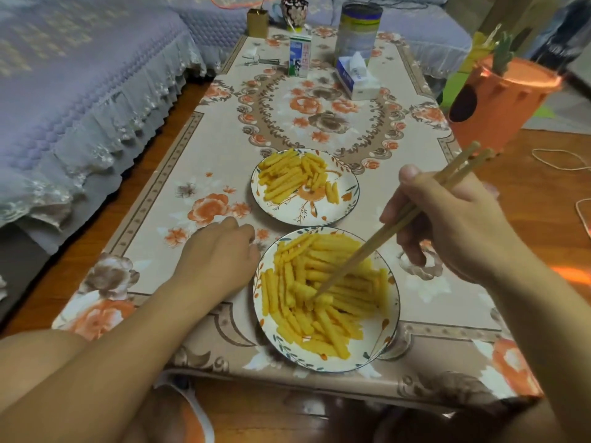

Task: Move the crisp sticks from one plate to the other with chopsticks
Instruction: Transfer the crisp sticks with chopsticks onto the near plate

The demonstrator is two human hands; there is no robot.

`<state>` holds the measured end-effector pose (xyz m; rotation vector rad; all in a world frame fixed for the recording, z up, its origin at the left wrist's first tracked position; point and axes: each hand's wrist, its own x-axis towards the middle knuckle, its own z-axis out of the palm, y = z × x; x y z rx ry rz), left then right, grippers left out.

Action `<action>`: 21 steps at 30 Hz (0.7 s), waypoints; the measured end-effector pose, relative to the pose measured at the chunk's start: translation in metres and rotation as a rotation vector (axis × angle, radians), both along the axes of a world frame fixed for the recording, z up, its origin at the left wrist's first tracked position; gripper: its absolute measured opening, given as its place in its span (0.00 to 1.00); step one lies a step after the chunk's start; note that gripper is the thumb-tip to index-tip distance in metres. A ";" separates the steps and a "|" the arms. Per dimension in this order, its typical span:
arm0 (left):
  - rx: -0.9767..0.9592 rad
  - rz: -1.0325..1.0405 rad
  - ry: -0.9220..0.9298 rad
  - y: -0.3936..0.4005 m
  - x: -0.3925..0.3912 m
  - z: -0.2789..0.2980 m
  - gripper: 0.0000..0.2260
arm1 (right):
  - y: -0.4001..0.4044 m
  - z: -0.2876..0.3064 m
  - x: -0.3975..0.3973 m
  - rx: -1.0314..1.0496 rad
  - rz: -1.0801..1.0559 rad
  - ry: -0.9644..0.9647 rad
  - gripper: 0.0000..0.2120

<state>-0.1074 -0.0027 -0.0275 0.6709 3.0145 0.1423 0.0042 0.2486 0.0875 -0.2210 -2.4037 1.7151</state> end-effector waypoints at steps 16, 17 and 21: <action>-0.011 -0.048 0.027 -0.003 0.002 -0.005 0.14 | 0.020 0.002 -0.007 -0.007 -0.357 0.225 0.20; -0.011 -0.049 0.032 -0.003 0.001 -0.005 0.14 | 0.026 -0.005 -0.013 0.004 -0.396 0.227 0.19; -0.014 -0.055 0.045 -0.003 0.000 -0.006 0.14 | 0.033 -0.034 -0.035 0.089 -0.417 0.188 0.17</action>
